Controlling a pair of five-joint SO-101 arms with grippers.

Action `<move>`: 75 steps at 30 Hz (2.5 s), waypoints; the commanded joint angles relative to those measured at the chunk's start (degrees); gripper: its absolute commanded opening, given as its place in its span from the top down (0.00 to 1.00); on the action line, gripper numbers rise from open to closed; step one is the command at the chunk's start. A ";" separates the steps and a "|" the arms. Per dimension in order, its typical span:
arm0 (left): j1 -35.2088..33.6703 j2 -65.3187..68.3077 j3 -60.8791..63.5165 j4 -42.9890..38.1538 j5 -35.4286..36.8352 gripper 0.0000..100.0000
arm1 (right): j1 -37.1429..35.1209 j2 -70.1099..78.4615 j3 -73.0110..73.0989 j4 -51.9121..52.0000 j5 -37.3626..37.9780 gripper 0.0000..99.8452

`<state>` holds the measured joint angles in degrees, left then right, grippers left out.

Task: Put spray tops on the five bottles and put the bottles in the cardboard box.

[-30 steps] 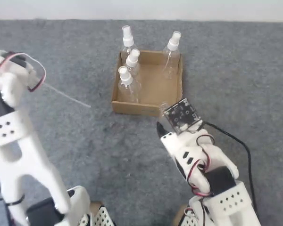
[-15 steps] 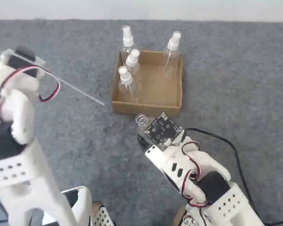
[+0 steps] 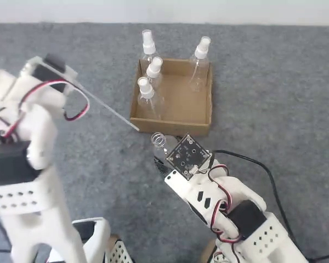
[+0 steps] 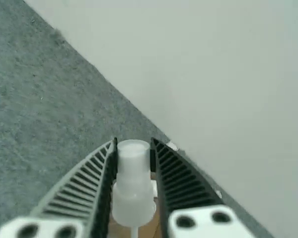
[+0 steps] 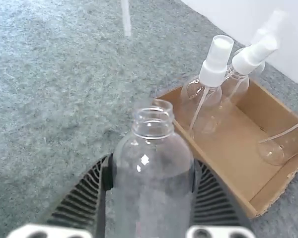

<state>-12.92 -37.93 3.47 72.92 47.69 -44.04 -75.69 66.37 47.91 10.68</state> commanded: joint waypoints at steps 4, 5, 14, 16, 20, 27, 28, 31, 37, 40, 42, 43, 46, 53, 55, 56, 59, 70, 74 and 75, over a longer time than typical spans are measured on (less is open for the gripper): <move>5.27 -1.76 4.26 -1.85 0.35 0.99 | -0.40 -1.36 -0.26 -1.63 1.05 0.92; 5.63 -1.76 4.53 -1.85 0.35 0.99 | -0.40 -1.36 -0.26 -1.63 1.05 0.92; 6.33 -1.76 6.73 -5.36 0.26 0.99 | -4.53 -1.36 -0.18 -1.01 1.14 0.92; 5.98 -1.76 7.52 -6.07 0.26 0.99 | -4.70 -1.36 -0.18 -1.01 1.14 0.92; 5.98 -1.85 7.96 -5.19 -0.62 0.99 | -4.62 -1.36 -0.18 -1.01 1.14 0.92; 5.10 -6.15 8.66 -4.40 -3.25 0.99 | -4.62 -1.36 -0.18 -1.01 1.14 0.92; 5.19 -7.47 9.54 -4.66 -3.25 0.99 | -4.62 -1.36 -0.18 -1.01 1.14 0.92; 5.98 -11.25 14.55 -8.00 -3.34 0.99 | -4.62 -1.36 -0.18 -1.10 1.14 0.92; 6.51 -18.73 30.55 -20.84 -3.43 0.99 | -4.88 -1.36 -0.18 -1.10 1.05 0.92; 7.65 -23.47 35.74 -24.00 -5.27 0.99 | -4.88 -1.36 -0.18 -1.10 1.05 0.92; 10.55 -26.99 38.64 -24.18 -6.59 0.99 | -4.88 -1.01 -0.18 -1.19 1.05 0.92; 11.78 -28.75 39.96 -24.18 -6.77 0.99 | -4.79 -0.84 -0.09 -1.27 1.05 0.92; 14.77 -34.29 43.56 -24.53 -6.77 0.99 | -4.70 -0.84 -0.09 -1.10 1.05 0.92; 19.25 -44.04 48.57 -24.53 -6.59 0.99 | -4.70 -1.36 1.58 -1.98 1.14 0.92; 19.69 -46.07 49.10 -24.35 -6.59 0.99 | -4.70 -1.36 2.99 -3.65 1.14 0.92; 19.69 -46.86 49.19 -24.26 -6.59 0.99 | -4.70 -1.36 3.60 -4.26 1.14 0.92; 19.34 -48.53 49.19 -24.18 -6.59 0.99 | -4.70 -1.36 4.40 -5.14 1.14 0.92; 12.04 -51.16 44.62 -24.09 -6.86 0.99 | -3.38 -1.36 4.66 -5.05 1.14 0.92; 9.67 -51.16 43.30 -24.09 -6.86 0.99 | -0.04 -1.36 4.66 -5.14 1.14 0.92; 9.41 -51.16 43.03 -24.09 -6.86 0.99 | 0.31 -1.36 4.66 -5.14 1.14 0.92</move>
<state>-1.93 -88.75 50.33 49.36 41.71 -45.80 -75.69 71.65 44.22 10.86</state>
